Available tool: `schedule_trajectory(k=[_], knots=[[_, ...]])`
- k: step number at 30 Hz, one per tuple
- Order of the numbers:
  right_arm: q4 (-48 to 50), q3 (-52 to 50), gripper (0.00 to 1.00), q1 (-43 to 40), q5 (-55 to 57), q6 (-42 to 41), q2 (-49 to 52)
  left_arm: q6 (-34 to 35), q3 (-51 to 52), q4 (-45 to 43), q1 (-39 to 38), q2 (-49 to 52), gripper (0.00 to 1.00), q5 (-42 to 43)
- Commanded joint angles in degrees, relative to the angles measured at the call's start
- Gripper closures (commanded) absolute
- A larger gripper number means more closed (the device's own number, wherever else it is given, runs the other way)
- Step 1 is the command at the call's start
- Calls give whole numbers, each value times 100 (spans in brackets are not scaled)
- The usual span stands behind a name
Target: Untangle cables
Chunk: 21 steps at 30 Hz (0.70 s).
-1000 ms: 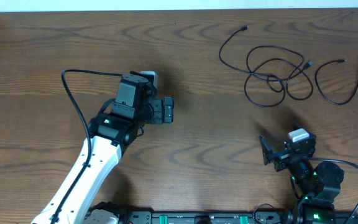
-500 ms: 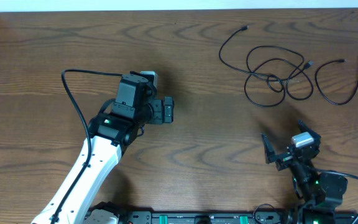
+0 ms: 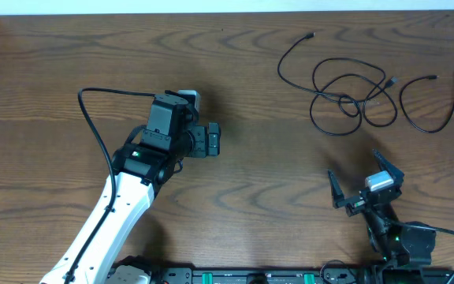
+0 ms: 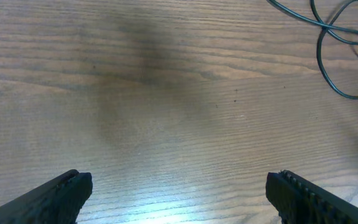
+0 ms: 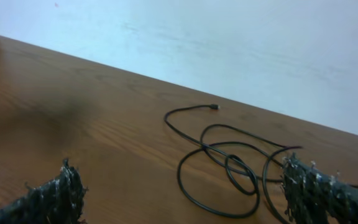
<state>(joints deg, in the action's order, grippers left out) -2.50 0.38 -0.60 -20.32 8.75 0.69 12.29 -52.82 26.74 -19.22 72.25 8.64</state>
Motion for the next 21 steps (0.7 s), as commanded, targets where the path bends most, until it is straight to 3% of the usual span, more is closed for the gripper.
schedule_trajectory(k=[1,21], knots=[[-74,-7,1,201,678,-164,-44,68,-87,2,17,39,3,-37],[-70,-7,1,107,662,-142,-42,68,-87,2,17,39,3,-37]])
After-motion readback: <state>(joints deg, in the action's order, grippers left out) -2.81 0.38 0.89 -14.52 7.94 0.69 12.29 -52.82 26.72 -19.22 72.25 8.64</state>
